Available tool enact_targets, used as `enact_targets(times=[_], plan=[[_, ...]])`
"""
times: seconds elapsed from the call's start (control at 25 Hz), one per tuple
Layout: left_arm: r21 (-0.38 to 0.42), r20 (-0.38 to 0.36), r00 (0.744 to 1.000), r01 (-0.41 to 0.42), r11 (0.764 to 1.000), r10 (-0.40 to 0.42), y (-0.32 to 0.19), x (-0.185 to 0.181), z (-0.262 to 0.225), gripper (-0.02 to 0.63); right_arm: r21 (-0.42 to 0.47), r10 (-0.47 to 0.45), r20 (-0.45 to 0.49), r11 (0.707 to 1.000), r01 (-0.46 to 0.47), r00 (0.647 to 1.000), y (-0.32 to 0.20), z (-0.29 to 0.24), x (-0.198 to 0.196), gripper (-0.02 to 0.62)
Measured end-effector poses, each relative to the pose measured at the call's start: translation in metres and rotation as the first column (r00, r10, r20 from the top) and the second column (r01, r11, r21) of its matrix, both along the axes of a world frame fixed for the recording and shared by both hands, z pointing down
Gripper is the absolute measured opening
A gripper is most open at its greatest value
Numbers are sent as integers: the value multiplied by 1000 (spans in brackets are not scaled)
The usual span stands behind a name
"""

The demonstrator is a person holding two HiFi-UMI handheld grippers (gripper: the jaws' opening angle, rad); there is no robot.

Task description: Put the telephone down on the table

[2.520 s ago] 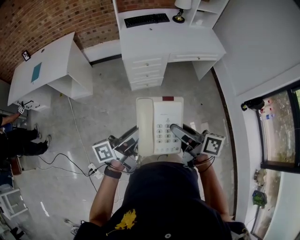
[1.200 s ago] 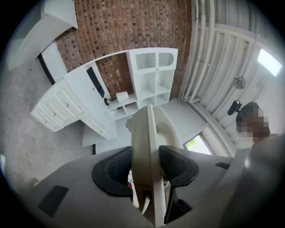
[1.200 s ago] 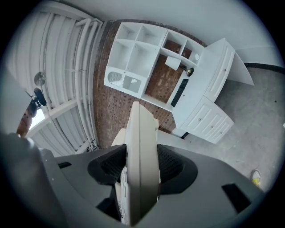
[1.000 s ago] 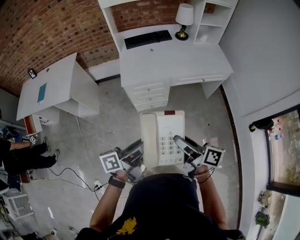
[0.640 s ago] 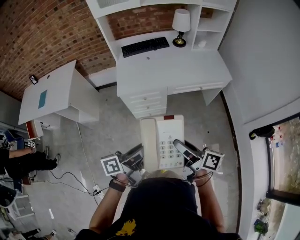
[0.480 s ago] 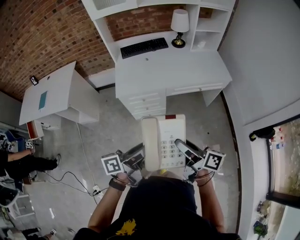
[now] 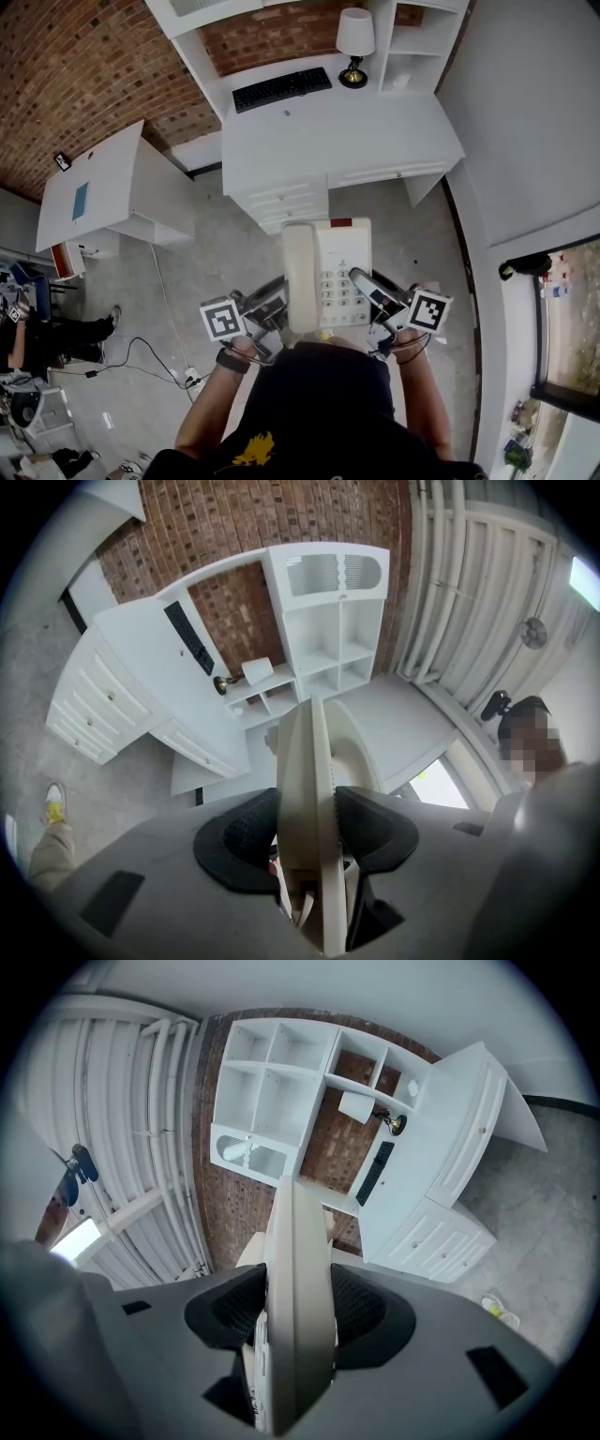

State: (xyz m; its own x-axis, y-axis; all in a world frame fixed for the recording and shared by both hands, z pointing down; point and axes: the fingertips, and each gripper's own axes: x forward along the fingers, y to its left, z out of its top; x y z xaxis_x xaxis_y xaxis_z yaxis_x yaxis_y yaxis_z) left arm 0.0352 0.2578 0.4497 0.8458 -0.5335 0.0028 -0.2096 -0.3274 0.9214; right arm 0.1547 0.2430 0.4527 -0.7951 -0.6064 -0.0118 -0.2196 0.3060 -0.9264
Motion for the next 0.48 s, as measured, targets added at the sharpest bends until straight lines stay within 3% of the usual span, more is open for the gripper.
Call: enact_targets(times=[0.48], plan=[[-41, -48, 999, -3, 999, 1, -126, -2, 12, 201, -41, -6, -65, 999, 3, 998, -126, 2, -2, 209]])
